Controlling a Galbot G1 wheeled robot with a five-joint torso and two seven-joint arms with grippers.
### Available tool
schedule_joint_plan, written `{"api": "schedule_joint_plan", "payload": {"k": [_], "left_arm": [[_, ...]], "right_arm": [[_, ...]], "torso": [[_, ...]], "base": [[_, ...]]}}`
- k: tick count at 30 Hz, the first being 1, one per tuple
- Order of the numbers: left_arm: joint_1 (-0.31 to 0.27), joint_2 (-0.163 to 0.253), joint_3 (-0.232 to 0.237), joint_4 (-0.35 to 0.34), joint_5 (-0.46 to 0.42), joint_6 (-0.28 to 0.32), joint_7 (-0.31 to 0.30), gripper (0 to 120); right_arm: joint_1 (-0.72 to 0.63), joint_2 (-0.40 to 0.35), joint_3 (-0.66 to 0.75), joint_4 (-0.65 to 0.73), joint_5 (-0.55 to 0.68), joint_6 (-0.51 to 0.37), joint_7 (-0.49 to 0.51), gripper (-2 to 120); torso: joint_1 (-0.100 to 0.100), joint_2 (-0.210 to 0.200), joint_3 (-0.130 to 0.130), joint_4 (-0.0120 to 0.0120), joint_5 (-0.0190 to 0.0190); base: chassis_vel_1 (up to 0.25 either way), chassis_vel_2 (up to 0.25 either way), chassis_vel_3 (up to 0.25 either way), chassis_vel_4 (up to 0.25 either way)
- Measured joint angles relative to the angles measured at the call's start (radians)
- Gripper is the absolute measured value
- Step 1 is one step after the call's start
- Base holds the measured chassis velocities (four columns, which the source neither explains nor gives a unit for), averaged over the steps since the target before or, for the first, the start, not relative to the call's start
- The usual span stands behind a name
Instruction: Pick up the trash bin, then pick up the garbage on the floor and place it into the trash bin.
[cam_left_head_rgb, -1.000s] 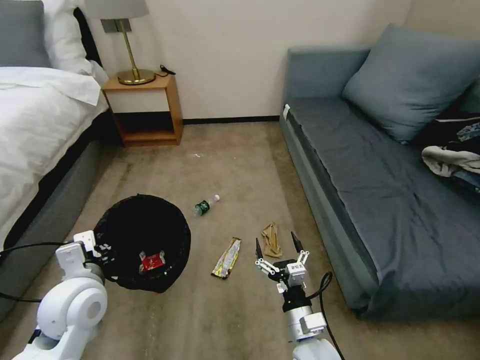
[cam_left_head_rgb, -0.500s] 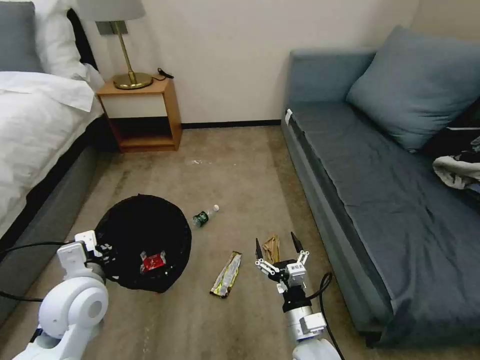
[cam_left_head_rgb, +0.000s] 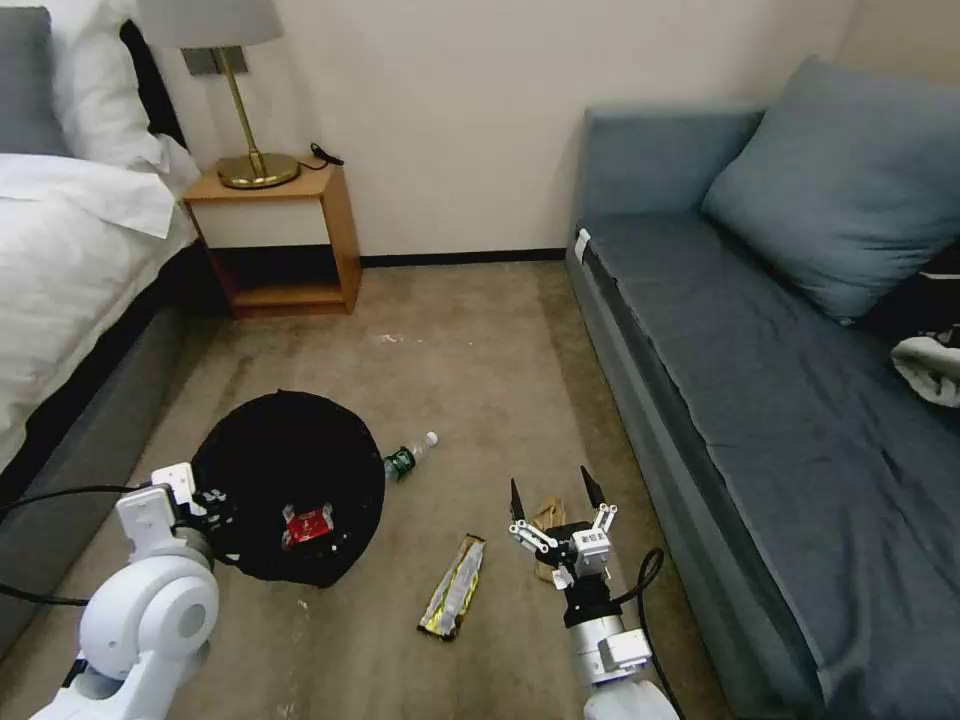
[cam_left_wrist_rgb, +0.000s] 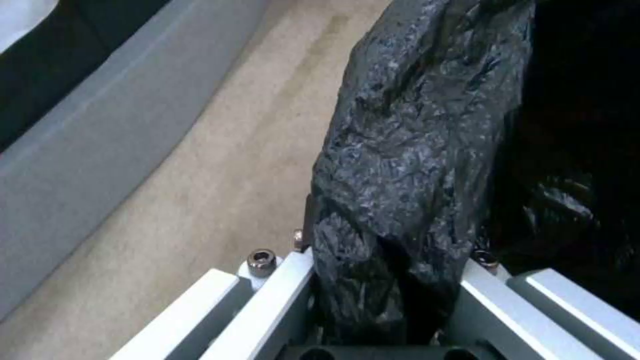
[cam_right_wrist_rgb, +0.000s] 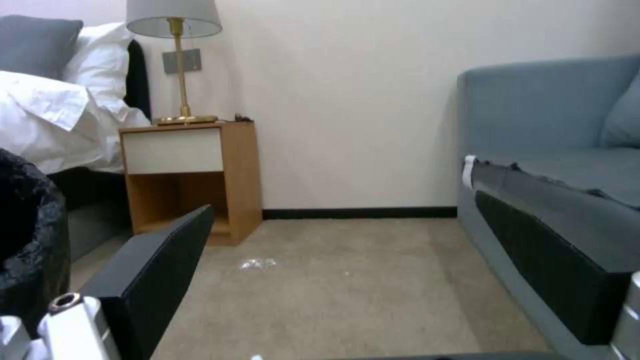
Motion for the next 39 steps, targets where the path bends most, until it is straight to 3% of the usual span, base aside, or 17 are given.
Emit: {"api": "schedule_joint_plan", "payload": {"k": [9,17,19,20,23,25,26,29,31,33,34,35,36,39], "left_arm": [[0.011,-0.003,-0.014,-0.014,-0.001,0.000,0.000,1],[0.026,-0.006,-0.029,-0.029,-0.004,0.000,-0.001,1],[0.033,-0.006,-0.032,-0.035,-0.004,0.000,0.000,1],[0.033,-0.006,-0.032,-0.035,-0.004,0.000,0.000,1],[0.038,-0.013,-0.033,-0.040,-0.002,0.000,0.000,1],[0.043,-0.021,-0.033,-0.043,0.001,0.000,0.001,1],[0.043,-0.021,-0.033,-0.043,0.001,0.000,0.001,1],[0.053,-0.035,-0.033,-0.049,0.011,0.000,0.002,1],[0.056,-0.038,-0.033,-0.050,0.015,-0.001,0.002,1],[0.066,-0.048,-0.033,-0.054,0.024,-0.001,0.004,1],[0.067,-0.048,-0.034,-0.054,0.024,-0.001,0.004,1],[0.072,-0.054,-0.037,-0.057,0.027,-0.002,0.005,1],[0.072,-0.054,-0.037,-0.057,0.027,-0.002,0.005,1],[0.083,-0.064,-0.047,-0.061,0.031,-0.002,0.006,1]], "right_arm": [[0.060,-0.032,-0.013,-0.027,0.008,0.014,-0.068,100],[0.200,-0.154,-0.074,-0.044,0.152,-0.132,-0.216,100],[0.300,-0.234,-0.122,-0.079,0.225,-0.181,-0.361,100],[0.300,-0.234,-0.122,-0.079,0.225,-0.181,-0.361,100],[0.449,-0.339,-0.209,-0.156,0.251,-0.232,-0.583,100],[0.556,-0.376,-0.268,-0.239,0.176,-0.210,-0.708,100],[0.556,-0.376,-0.268,-0.239,0.176,-0.210,-0.708,100],[0.739,-0.359,-0.311,-0.384,-0.035,-0.112,-0.908,100],[0.770,-0.348,-0.314,-0.407,-0.074,-0.095,-0.951,100],[0.859,-0.291,-0.320,-0.485,-0.188,-0.017,-1.101,100],[0.865,-0.286,-0.321,-0.491,-0.197,-0.009,-1.112,100],[0.912,-0.244,-0.333,-0.536,-0.287,0.056,-1.173,100],[0.912,-0.244,-0.333,-0.536,-0.287,0.056,-1.173,100],[0.962,-0.180,-0.366,-0.596,-0.441,0.149,-1.228,100]], "torso": [[0.000,0.000,0.000,0.0000,0.0001],[0.000,0.000,0.000,0.0000,0.0002],[0.000,0.000,0.000,-0.0001,0.0002],[0.000,0.000,0.000,-0.0001,0.0002],[0.000,0.000,0.000,0.0001,0.0002],[0.000,0.000,0.000,-0.0002,0.0001],[0.000,0.000,0.000,-0.0002,0.0001],[0.000,0.000,0.000,0.0000,0.0001],[0.000,0.000,0.000,0.0000,-0.0002],[0.000,0.000,0.000,0.0001,0.0002],[0.000,0.000,0.000,0.0001,0.0001],[0.000,0.000,0.000,0.0004,-0.0003],[0.000,0.000,0.000,0.0004,-0.0003],[0.000,0.000,0.000,0.0000,-0.0001]], "base": [[-0.064,0.066,0.056,-0.059],[0.000,0.000,0.000,0.000],[0.000,0.000,0.000,0.000],[0.000,0.000,0.000,0.000],[0.000,0.000,0.000,0.000],[0.000,0.000,0.000,0.000],[0.000,0.000,0.000,0.000],[0.000,0.000,0.000,0.000],[0.000,0.000,0.000,0.000],[0.000,0.000,0.000,0.000],[0.000,0.000,0.000,0.000],[0.000,0.000,0.000,0.000],[0.000,0.000,0.000,0.000],[0.000,0.000,0.000,0.000]]}}
